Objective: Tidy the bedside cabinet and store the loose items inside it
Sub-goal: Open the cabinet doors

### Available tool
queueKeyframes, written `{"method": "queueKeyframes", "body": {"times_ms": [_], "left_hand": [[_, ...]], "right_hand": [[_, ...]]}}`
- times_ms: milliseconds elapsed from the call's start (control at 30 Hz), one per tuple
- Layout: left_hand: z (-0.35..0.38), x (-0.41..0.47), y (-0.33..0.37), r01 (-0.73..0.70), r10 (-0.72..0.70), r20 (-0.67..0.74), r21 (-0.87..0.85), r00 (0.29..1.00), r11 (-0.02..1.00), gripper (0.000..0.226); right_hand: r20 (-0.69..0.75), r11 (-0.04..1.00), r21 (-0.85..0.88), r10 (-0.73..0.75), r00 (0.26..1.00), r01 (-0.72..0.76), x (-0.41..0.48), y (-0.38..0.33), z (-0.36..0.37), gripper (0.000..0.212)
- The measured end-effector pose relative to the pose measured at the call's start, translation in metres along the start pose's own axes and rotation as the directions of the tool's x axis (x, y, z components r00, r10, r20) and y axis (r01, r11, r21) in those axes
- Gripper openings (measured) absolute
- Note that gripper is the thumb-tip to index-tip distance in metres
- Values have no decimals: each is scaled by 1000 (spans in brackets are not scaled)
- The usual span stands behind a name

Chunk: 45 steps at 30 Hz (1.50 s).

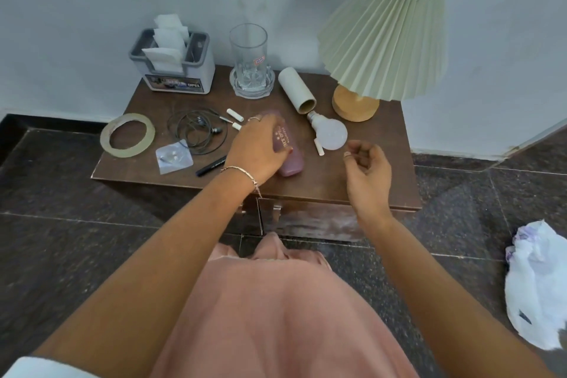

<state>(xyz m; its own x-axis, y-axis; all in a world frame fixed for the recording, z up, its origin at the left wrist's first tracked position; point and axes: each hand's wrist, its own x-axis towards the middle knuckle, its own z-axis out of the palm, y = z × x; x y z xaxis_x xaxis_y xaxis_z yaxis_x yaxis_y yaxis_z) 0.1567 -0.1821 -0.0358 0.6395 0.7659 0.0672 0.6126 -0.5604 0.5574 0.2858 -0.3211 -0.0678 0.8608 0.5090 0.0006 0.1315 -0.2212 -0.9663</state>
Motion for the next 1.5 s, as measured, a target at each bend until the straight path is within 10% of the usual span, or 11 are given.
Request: {"method": "queueKeyframes", "body": {"times_ms": [367,733,967,1300,1500], "left_hand": [[-19,-59,-49,33,5,379,-94,926,995,18],[-8,-50,-74,-74,-21,703,104,711,992,43],[-1,-52,-73,29,-65,753,60,655,998,46],[18,-86,-68,358,-344,562,90,752,929,60],[14,-107,-56,337,-254,572,-42,780,940,66]], "right_hand": [[536,961,-250,240,810,-119,-61,23,3,22],[665,824,-483,566,488,-296,-55,47,40,47],[621,793,-439,607,495,-422,-53,34,49,31],[492,762,-369,646,583,-533,-93,26,62,56],[436,714,-432,700,565,-551,-113,23,57,60]]}}
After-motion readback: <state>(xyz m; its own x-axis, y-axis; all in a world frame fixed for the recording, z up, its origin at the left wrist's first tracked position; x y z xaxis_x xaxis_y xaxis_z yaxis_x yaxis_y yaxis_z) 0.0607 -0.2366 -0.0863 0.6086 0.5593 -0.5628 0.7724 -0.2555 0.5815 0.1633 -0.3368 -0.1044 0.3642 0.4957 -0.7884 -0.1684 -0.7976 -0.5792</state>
